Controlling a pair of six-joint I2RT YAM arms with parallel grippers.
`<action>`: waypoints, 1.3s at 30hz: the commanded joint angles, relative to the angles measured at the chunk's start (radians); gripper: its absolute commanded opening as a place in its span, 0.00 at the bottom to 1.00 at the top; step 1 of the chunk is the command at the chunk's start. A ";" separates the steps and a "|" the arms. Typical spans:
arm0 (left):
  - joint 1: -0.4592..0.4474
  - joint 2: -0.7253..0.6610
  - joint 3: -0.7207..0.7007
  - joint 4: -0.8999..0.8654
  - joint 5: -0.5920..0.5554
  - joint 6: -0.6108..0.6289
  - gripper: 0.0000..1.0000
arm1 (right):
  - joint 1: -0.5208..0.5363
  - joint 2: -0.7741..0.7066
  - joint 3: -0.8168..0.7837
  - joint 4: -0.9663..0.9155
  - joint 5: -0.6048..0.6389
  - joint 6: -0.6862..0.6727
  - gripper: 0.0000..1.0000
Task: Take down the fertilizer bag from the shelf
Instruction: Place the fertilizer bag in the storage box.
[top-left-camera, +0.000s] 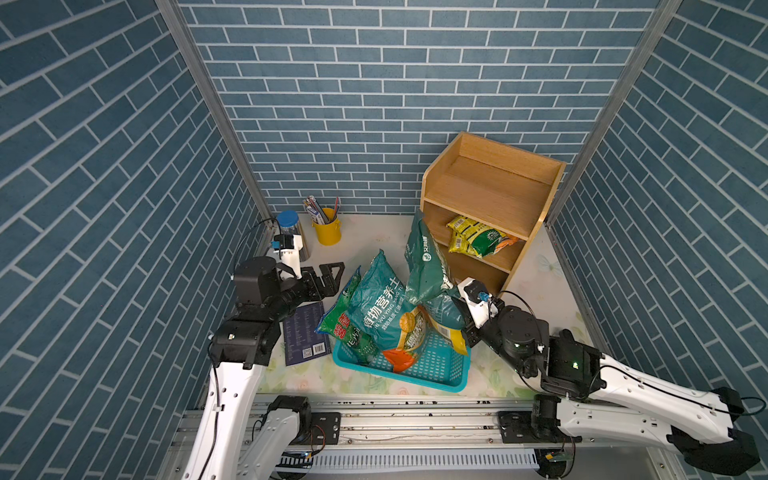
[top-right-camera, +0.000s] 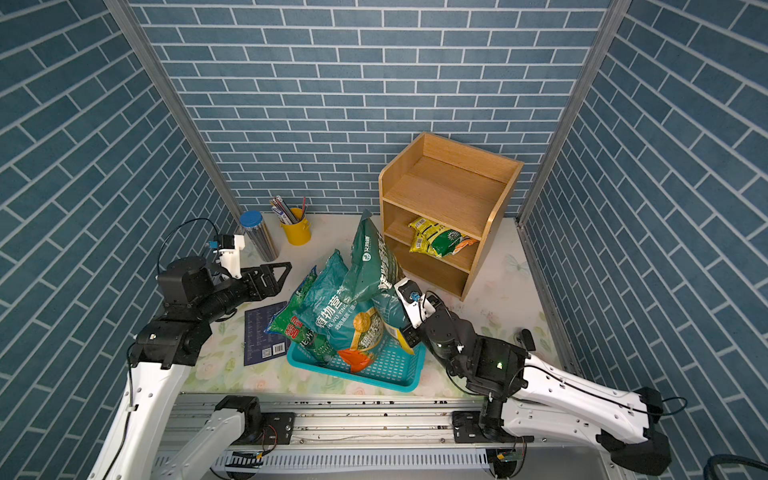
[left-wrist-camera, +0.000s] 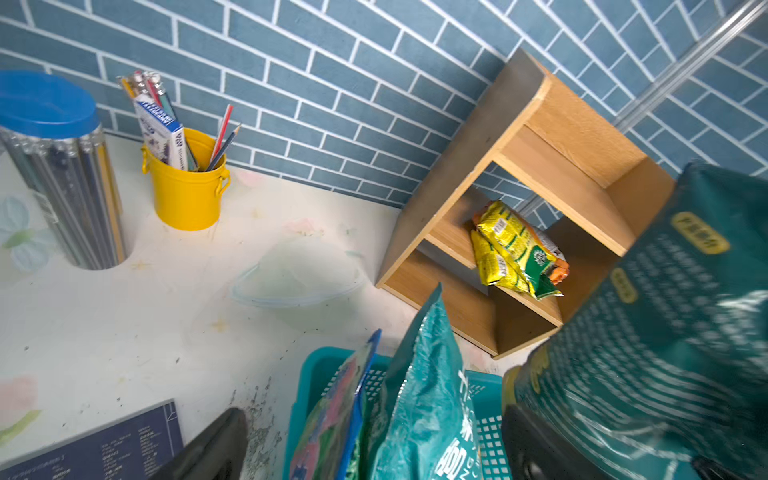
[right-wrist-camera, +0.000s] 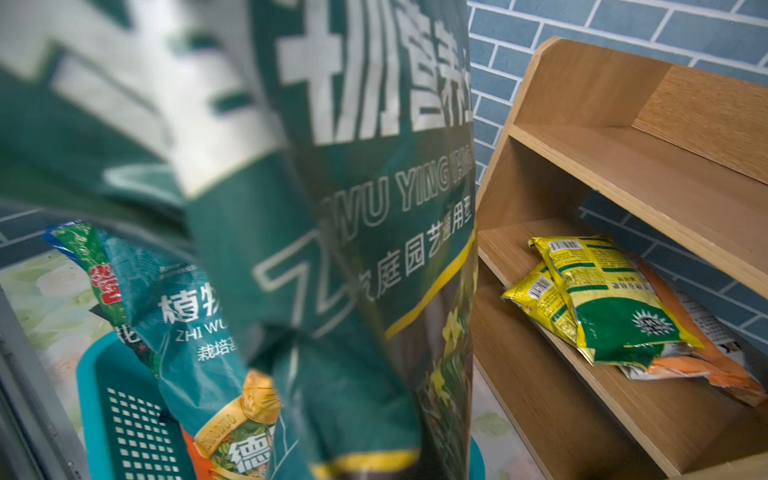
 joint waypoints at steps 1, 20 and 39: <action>-0.012 0.063 -0.012 -0.022 0.032 0.014 1.00 | 0.004 -0.043 0.047 0.277 0.069 0.023 0.00; -0.011 0.123 -0.022 -0.018 0.070 0.024 1.00 | 0.005 -0.084 -0.261 0.545 0.145 0.031 0.00; -0.011 0.125 -0.021 -0.022 0.042 0.022 1.00 | 0.005 0.210 -0.375 0.902 0.342 -0.083 0.00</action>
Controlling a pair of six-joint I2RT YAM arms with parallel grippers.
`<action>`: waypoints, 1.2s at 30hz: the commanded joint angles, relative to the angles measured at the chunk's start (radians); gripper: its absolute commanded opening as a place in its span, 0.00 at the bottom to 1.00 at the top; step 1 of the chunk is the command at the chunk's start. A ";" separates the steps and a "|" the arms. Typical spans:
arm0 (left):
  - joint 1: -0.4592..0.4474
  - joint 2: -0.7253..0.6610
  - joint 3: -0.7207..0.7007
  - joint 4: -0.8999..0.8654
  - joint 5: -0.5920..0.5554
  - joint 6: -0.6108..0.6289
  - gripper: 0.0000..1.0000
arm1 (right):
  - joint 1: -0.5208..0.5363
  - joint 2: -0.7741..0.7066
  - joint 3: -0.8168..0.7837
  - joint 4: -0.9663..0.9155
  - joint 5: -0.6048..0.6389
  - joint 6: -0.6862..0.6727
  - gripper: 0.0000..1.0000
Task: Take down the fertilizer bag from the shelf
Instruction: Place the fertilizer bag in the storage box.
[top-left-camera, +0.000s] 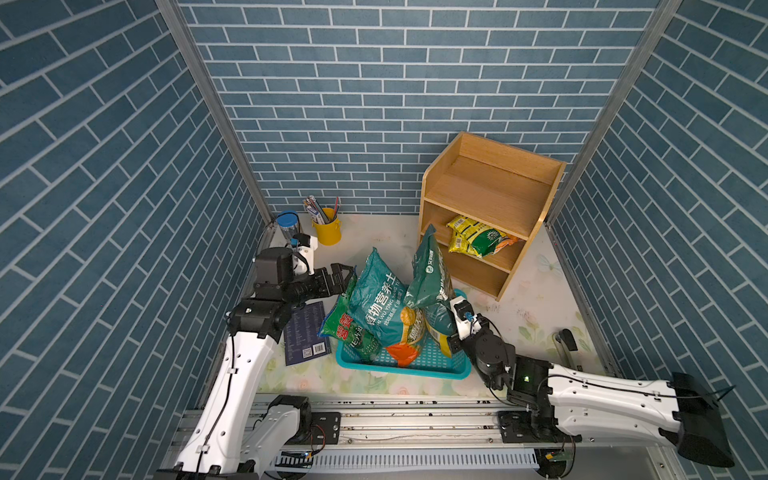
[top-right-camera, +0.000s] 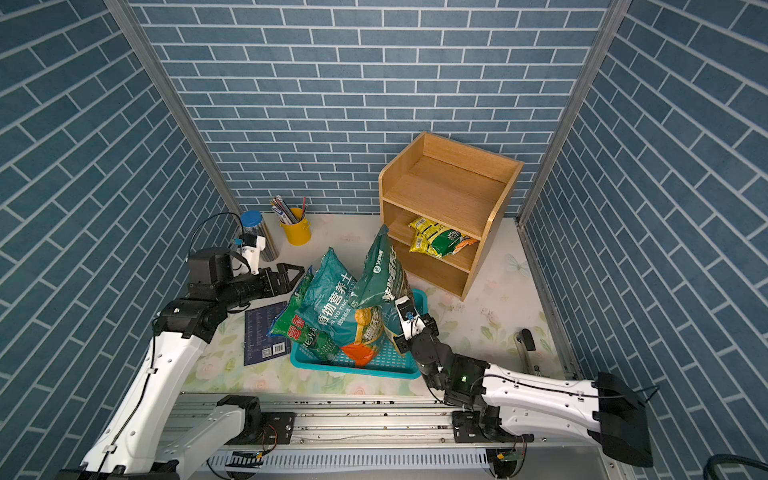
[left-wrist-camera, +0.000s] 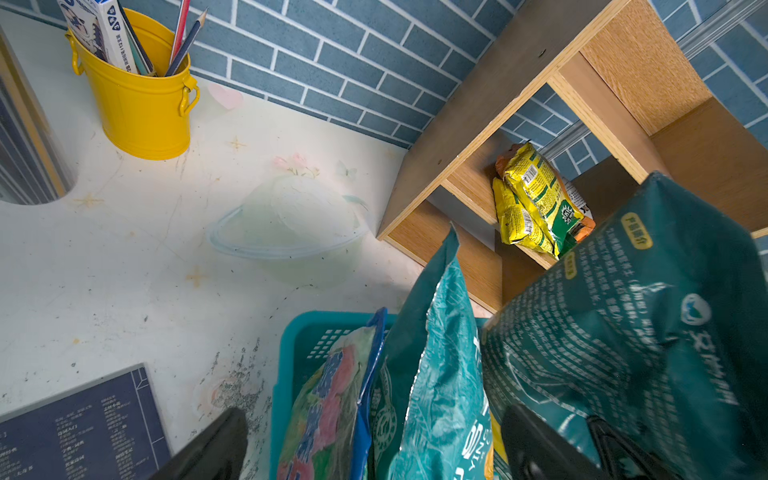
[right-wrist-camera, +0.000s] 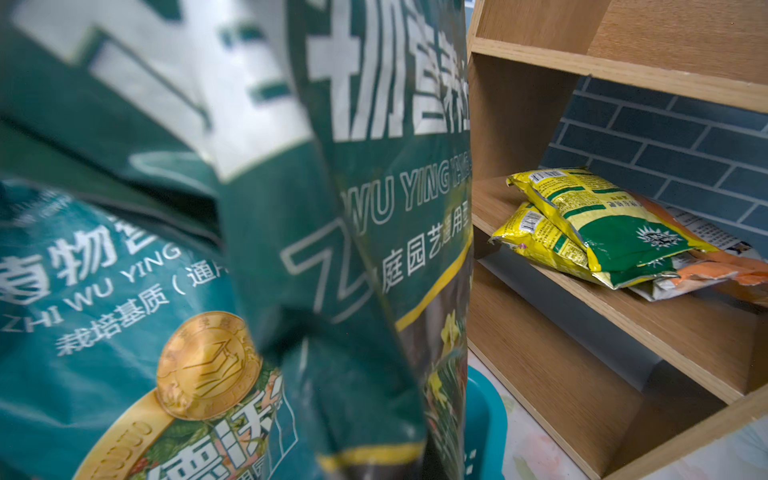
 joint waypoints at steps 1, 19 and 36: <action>-0.003 -0.002 -0.003 -0.005 -0.013 0.013 1.00 | -0.006 0.056 0.030 0.297 0.117 -0.082 0.00; -0.003 -0.002 -0.004 -0.003 -0.013 0.014 1.00 | -0.056 0.253 0.015 0.290 -0.078 0.126 0.10; -0.003 -0.001 -0.004 -0.003 -0.012 0.013 1.00 | -0.061 0.333 -0.003 0.109 -0.142 0.438 0.12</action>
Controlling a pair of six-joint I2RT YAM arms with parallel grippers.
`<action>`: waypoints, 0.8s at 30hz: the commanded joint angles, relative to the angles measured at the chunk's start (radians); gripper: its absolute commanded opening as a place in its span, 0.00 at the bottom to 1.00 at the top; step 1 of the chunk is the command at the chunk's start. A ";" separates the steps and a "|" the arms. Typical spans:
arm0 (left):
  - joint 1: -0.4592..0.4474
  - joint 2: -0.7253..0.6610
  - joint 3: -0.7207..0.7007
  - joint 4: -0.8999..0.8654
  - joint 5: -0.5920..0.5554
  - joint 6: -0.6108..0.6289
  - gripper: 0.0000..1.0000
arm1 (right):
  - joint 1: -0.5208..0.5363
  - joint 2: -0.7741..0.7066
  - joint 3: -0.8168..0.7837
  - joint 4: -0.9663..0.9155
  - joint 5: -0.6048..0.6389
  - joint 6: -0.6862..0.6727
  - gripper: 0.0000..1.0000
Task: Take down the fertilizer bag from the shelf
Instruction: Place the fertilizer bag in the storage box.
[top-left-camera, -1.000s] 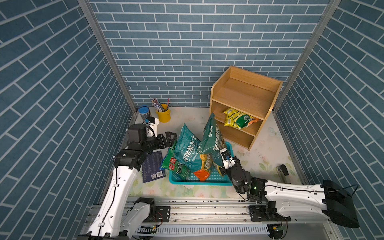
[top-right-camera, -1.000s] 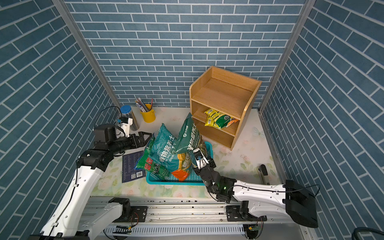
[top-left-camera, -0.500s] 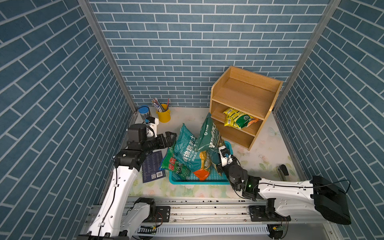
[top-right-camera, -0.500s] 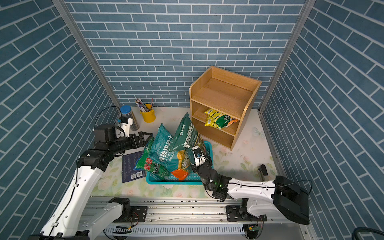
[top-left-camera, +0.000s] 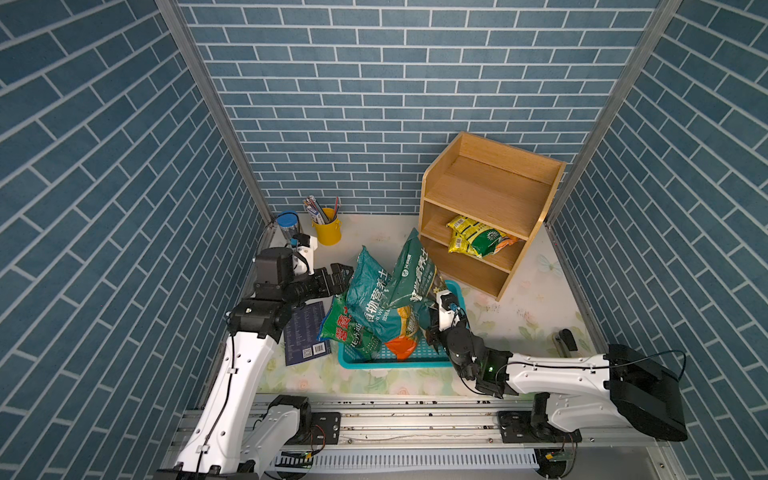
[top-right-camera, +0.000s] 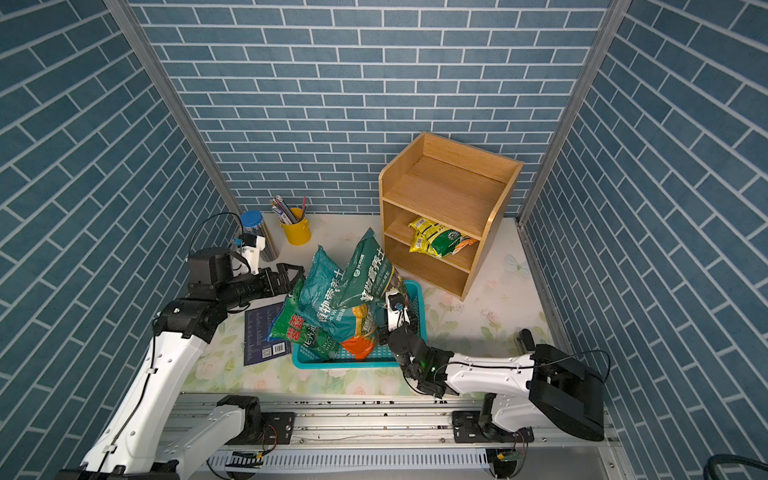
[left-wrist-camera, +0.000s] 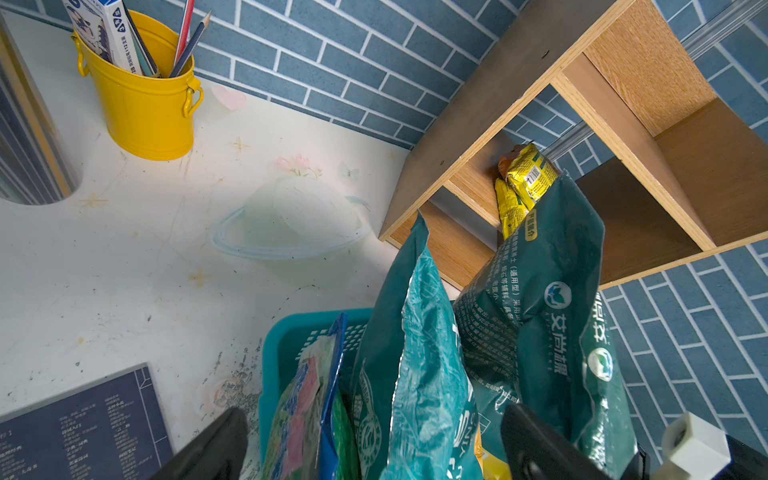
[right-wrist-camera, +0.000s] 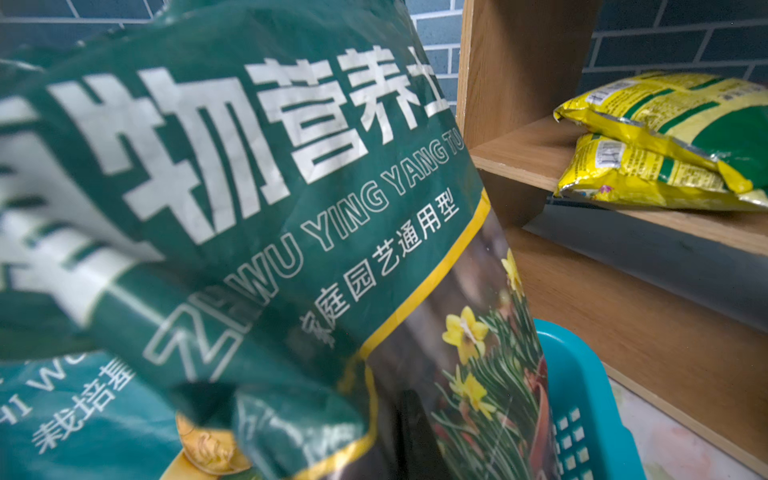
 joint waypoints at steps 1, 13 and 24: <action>-0.003 -0.002 -0.004 -0.004 -0.005 0.013 1.00 | -0.015 0.031 -0.038 -0.157 -0.078 0.141 0.12; -0.003 -0.003 -0.006 -0.002 -0.005 0.013 1.00 | 0.025 0.126 -0.050 -0.231 -0.153 0.243 0.37; -0.002 -0.002 -0.006 -0.001 -0.008 0.013 1.00 | 0.034 -0.166 0.248 -0.517 -0.083 0.127 1.00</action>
